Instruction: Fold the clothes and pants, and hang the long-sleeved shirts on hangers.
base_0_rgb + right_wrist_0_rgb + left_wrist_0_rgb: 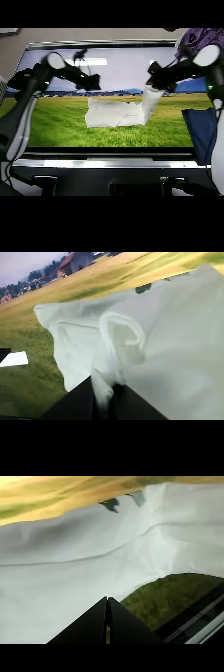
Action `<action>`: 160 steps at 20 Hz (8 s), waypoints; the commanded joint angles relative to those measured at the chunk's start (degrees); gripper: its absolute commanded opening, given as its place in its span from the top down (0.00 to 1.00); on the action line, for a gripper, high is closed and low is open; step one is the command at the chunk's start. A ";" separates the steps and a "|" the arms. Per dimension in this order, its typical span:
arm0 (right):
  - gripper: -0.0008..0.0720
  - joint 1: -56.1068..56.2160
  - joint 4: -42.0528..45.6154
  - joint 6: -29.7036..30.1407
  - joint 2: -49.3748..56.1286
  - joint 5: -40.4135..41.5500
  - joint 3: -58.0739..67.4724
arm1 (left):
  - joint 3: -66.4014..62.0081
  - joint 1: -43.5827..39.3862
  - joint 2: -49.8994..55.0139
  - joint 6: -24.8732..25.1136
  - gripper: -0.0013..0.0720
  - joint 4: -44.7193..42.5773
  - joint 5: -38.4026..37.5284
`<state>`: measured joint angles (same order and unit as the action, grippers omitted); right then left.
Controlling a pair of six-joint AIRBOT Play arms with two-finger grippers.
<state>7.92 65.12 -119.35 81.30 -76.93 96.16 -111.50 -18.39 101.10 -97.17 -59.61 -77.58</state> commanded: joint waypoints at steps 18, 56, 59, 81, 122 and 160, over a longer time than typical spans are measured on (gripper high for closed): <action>0.94 28.15 1.55 -17.38 19.65 21.97 0.00 | -0.04 18.80 -18.12 -0.59 0.96 -10.12 -10.93; 0.19 -16.57 -35.10 49.11 22.32 4.07 -25.70 | -0.04 18.78 -18.10 -1.03 0.96 -10.10 -10.91; 0.19 -13.86 -34.88 49.51 23.91 5.92 -25.70 | -0.04 18.78 -18.10 -1.05 0.96 -10.10 -10.91; 0.94 -16.50 -30.34 26.38 23.10 9.22 1.25 | -0.02 18.78 -17.88 -1.49 0.96 -10.10 -10.93; 0.94 -51.34 13.16 -16.26 4.31 -6.49 1.20 | -0.02 18.80 -17.90 -2.43 0.96 -10.10 -10.97; 0.94 -51.34 48.39 -13.07 -10.64 -11.06 -36.92 | -0.02 18.67 -17.88 -2.36 0.96 -10.10 -10.95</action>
<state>-43.40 111.33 -132.22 70.70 -87.85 60.05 -111.53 0.32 83.20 -99.63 -69.69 -88.55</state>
